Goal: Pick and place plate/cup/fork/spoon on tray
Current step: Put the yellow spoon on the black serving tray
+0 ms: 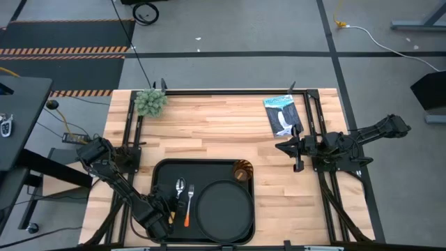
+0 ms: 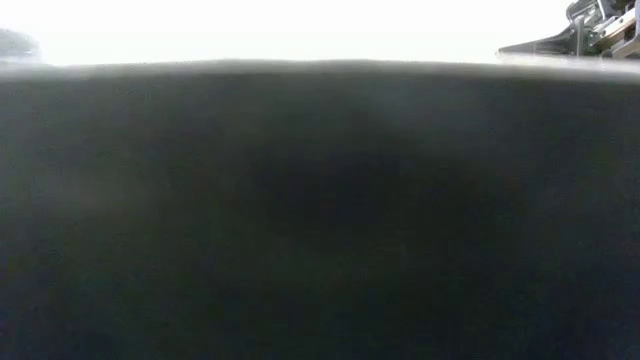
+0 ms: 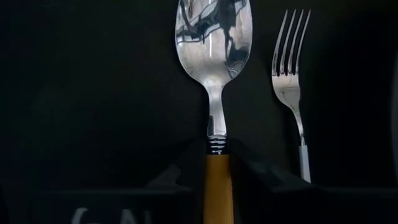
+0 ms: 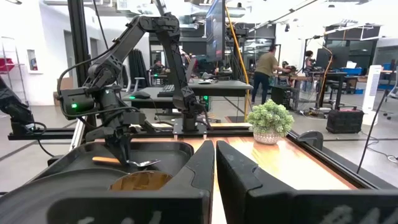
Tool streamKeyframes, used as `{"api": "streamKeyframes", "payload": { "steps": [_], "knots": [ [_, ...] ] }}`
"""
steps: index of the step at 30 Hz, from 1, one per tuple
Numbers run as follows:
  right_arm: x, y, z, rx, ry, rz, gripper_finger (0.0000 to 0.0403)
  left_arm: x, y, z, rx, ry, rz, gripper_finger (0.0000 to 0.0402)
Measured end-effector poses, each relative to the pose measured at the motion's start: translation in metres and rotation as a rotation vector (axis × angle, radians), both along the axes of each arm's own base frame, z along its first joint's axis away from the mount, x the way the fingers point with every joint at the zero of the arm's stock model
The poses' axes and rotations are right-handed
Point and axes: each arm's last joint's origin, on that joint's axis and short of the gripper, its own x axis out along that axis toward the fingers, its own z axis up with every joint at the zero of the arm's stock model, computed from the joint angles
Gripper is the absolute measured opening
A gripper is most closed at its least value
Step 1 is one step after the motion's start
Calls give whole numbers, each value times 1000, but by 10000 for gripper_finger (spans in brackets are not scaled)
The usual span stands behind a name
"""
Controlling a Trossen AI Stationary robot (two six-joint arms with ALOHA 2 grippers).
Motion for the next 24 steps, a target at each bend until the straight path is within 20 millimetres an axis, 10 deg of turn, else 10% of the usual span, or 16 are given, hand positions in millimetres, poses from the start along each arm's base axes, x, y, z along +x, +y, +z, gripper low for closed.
{"api": "streamKeyframes", "payload": {
  "steps": [16,24],
  "knots": [
    [0,0,0,0,0,1,23,0,1,2,31,-22,-2,150],
    [0,0,0,0,0,0,23,2,-1,36,160,61,-5,151]
  ]
}}
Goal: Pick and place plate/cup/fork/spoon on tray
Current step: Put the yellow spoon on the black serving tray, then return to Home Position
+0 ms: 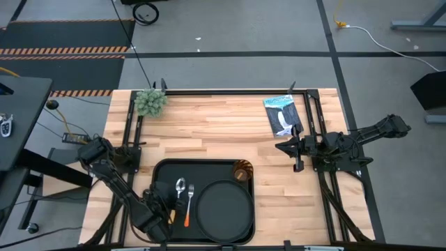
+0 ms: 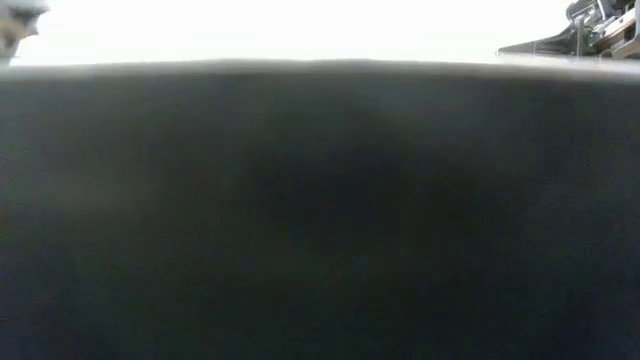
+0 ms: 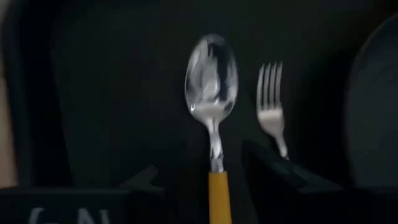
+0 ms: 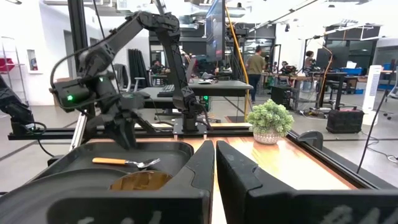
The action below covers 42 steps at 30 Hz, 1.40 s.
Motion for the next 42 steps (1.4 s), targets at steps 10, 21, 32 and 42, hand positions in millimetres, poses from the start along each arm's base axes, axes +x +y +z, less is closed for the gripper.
{"api": "streamKeyframes", "payload": {
  "steps": [10,21,32,42],
  "knots": [
    [0,0,0,0,0,0,23,28,-12,58,309,-93,-357,151],
    [0,0,0,0,0,0,23,86,24,102,690,187,-752,150],
    [0,0,0,0,0,0,23,121,52,154,785,351,-1100,123],
    [0,0,0,0,0,0,23,101,113,192,828,338,-1109,40]
  ]
}}
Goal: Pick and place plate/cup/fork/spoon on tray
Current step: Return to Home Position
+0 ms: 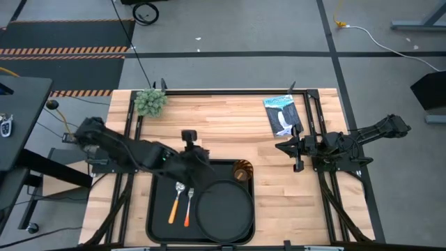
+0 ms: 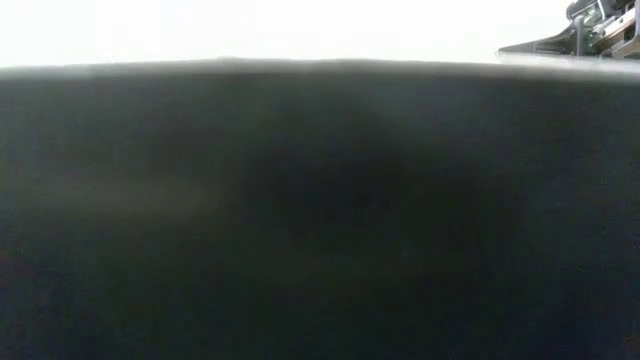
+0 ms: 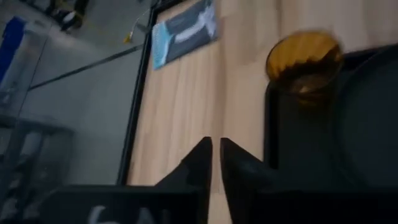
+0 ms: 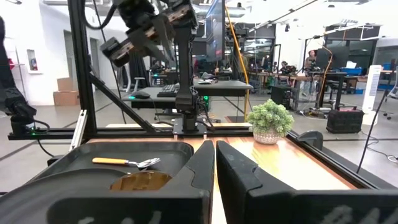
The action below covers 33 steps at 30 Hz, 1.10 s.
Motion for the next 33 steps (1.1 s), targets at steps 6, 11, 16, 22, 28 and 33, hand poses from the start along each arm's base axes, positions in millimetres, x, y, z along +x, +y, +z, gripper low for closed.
{"api": "streamKeyframes", "payload": {
  "steps": [6,11,16,22,28,33],
  "knots": [
    [0,0,0,0,0,0,23,-10,29,-12,-86,-99,-105,6],
    [0,0,0,0,0,0,23,-22,52,-33,-106,-152,-111,11],
    [0,0,-1,-2,7,0,23,-34,69,-52,-147,-169,-128,5],
    [1,0,-9,-24,93,0,23,-46,81,-71,-194,-249,-193,8],
    [1,0,-22,-58,223,0,23,-56,99,-92,-244,-334,-243,9],
    [0,0,-25,-66,250,0,23,-63,118,-103,-313,-400,-277,10]
  ]
}}
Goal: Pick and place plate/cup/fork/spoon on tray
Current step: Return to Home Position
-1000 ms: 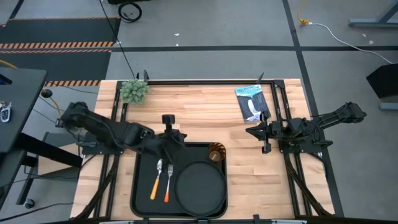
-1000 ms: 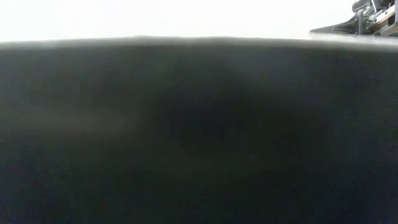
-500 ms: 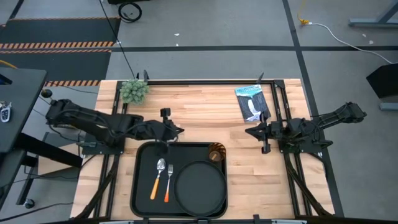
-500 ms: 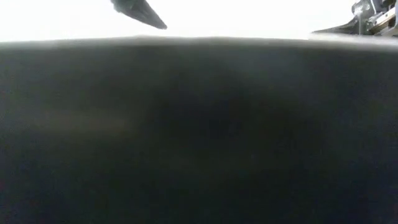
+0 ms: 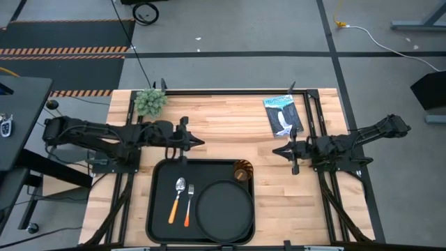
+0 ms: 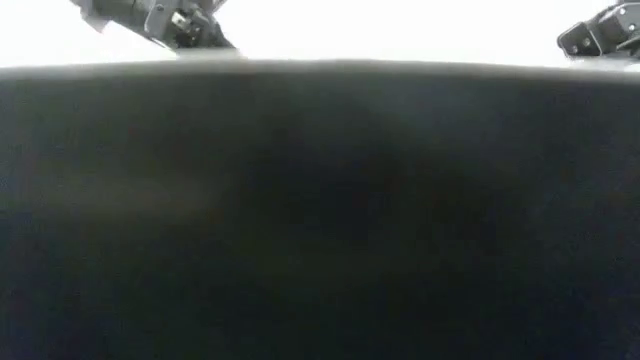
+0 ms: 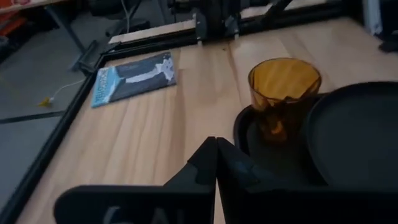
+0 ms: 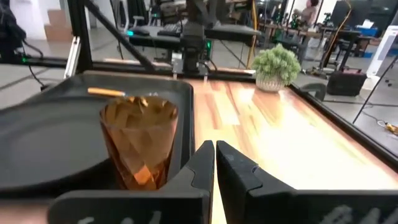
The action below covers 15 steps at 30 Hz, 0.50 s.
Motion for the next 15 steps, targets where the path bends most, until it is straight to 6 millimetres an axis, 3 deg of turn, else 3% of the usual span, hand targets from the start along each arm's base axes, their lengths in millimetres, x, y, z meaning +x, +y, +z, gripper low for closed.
{"api": "streamKeyframes", "payload": {
  "steps": [8,15],
  "knots": [
    [-3,-1,-15,-40,154,0,23,-13,12,-15,-78,-26,3,8],
    [-3,-1,-17,-45,174,-6,23,-36,15,-22,-114,-115,16,6]
  ]
}}
